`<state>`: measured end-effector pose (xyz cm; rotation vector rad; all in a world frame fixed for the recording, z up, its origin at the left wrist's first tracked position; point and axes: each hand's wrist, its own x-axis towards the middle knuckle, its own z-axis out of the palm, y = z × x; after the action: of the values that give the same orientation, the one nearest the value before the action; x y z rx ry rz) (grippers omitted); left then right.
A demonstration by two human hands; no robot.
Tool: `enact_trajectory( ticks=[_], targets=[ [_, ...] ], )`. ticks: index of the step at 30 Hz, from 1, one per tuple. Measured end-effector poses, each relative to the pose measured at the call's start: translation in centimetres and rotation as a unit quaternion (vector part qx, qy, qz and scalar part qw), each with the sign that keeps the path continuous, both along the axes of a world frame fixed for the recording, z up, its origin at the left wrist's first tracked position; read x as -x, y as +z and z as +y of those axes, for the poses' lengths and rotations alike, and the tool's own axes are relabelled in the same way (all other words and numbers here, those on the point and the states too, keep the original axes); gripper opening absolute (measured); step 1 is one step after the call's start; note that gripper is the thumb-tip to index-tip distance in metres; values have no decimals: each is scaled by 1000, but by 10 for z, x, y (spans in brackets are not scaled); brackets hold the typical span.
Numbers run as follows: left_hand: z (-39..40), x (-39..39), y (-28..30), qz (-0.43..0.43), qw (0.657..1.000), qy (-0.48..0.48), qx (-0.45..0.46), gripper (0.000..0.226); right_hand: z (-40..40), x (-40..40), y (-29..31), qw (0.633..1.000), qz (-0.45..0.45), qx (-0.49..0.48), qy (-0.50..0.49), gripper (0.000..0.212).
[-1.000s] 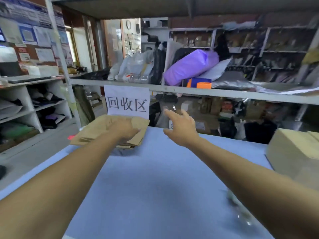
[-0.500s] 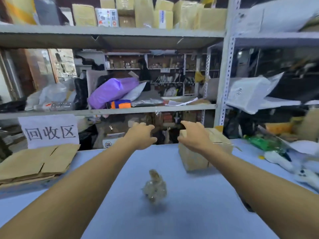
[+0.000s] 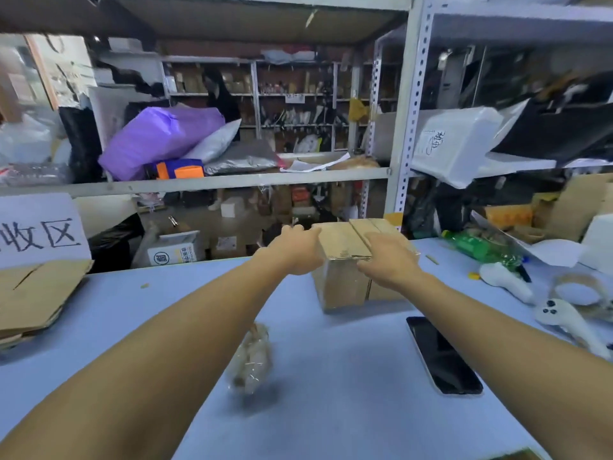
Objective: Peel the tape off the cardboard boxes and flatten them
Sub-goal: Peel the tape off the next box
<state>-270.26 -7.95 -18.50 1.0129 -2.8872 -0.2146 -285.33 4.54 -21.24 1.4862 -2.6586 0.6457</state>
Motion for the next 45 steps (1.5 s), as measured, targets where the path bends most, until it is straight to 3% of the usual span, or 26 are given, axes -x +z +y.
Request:
enact_trajectory(
  ticks=[3, 6, 8, 10, 15, 19, 23, 26, 32, 38, 43, 45],
  targets=[
    [1, 16, -15, -1, 1000, -5, -27, 75, -5, 9, -17, 998, -4, -53, 19, 61],
    [3, 28, -31, -7, 999, -12, -39, 72, -8, 13, -30, 996, 29, -79, 23, 59],
    [1, 35, -44, 15, 999, 3, -44, 49, -12, 13, -36, 996, 57, -53, 42, 46],
    [-1, 36, -55, 60, 997, 34, -37, 45, -15, 12, -43, 996, 61, -19, 59, 36],
    [-3, 29, -70, 187, 978, 82, -35, 36, -24, 4, -52, 996, -3, 70, 63, 48],
    [6, 5, -63, 264, 959, 98, -39, 26, -27, -10, -52, 983, -17, 167, 72, 44],
    [26, -50, -46, 365, 925, 107, 7, 34, -14, -52, -37, 935, 18, 335, 113, 45],
    [46, -105, -33, 463, 877, 112, 59, 39, -3, -105, -15, 895, 40, 416, 154, 46],
    [92, -232, -8, 575, 789, 174, 131, 44, 8, -231, 9, 829, -62, 504, 235, 37],
    [147, -317, -40, 608, 746, 249, 109, 38, 37, -335, -26, 801, -296, 470, 225, 39],
    [188, -350, -80, 649, 687, 324, 41, 38, 70, -366, -68, 824, -277, 400, 292, 55],
    [196, -356, -96, 654, 679, 333, 19, 37, 81, -374, -84, 836, -269, 374, 297, 61]
  ],
)
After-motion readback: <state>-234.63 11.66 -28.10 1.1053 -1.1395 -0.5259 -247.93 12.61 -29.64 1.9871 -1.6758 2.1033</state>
